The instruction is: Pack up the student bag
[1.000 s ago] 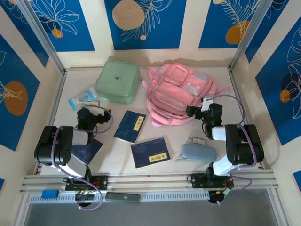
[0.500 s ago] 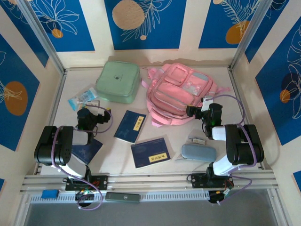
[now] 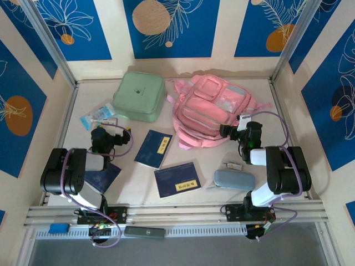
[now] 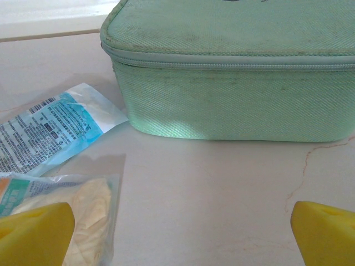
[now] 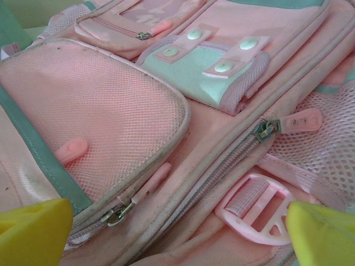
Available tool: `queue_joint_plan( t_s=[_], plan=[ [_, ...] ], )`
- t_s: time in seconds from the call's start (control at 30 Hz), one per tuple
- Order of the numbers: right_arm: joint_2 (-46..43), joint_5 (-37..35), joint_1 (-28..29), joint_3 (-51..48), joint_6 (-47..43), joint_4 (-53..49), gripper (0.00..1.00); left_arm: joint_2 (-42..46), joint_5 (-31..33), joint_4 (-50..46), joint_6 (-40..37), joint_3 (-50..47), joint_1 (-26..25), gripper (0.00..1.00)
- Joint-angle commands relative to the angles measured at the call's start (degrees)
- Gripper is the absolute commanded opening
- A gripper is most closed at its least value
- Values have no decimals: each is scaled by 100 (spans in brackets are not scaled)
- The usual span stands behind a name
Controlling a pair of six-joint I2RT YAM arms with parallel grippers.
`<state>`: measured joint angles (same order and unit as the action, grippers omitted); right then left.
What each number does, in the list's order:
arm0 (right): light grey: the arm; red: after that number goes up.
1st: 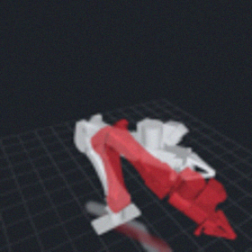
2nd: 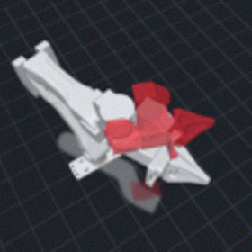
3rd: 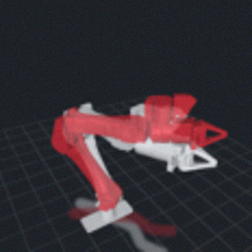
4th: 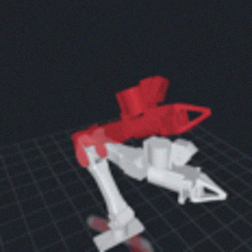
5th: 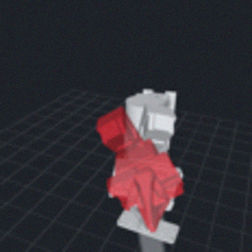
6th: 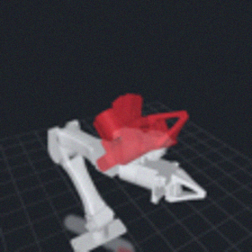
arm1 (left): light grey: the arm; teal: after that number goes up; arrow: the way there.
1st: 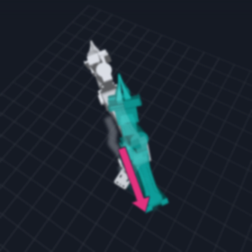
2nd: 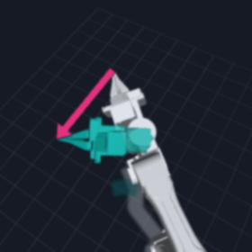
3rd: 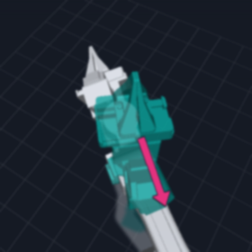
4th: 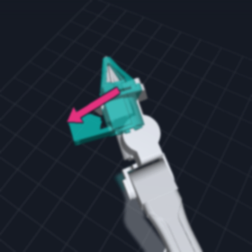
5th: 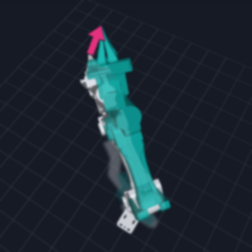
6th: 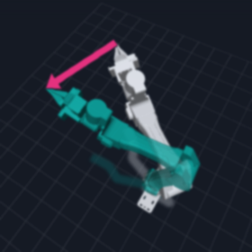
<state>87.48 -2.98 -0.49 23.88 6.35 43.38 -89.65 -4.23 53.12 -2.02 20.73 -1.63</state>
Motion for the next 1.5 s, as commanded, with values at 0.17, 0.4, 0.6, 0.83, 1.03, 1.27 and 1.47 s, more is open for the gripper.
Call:
queue_joint_plan(
  t_s=[0.17, 0.4, 0.6, 0.83, 1.03, 1.27, 1.47],
  plan=[
    [-386, -217, -4, 141, 68, -260, 99, 441, 102, 335, 9, -248, -22, 99],
    [-1240, -488, -99, 583, 568, -1862, 99, 1505, 49, -803, 79, -155, -15, 99],
    [-1939, -880, -514, 1189, 2502, -3859, 99, 2504, -223, -2279, 973, 309, -17, 99],
    [-1871, 782, -1534, 1474, 3401, -4751, 99, 3111, 576, -2670, 2856, 344, 31, 99],
    [-2168, 1224, -1411, 1561, 3541, -5360, 99, 3170, -294, -3792, 3274, 931, 16, 99],
    [-2025, 1409, -484, 1673, 3545, -6333, 99, 3325, -960, -4223, 3655, 1003, -500, 99],
    [-1674, 1195, 559, 1565, 3764, -6090, 95, 3325, -1015, -4836, 3557, 1198, -1318, 99]
  ],
)
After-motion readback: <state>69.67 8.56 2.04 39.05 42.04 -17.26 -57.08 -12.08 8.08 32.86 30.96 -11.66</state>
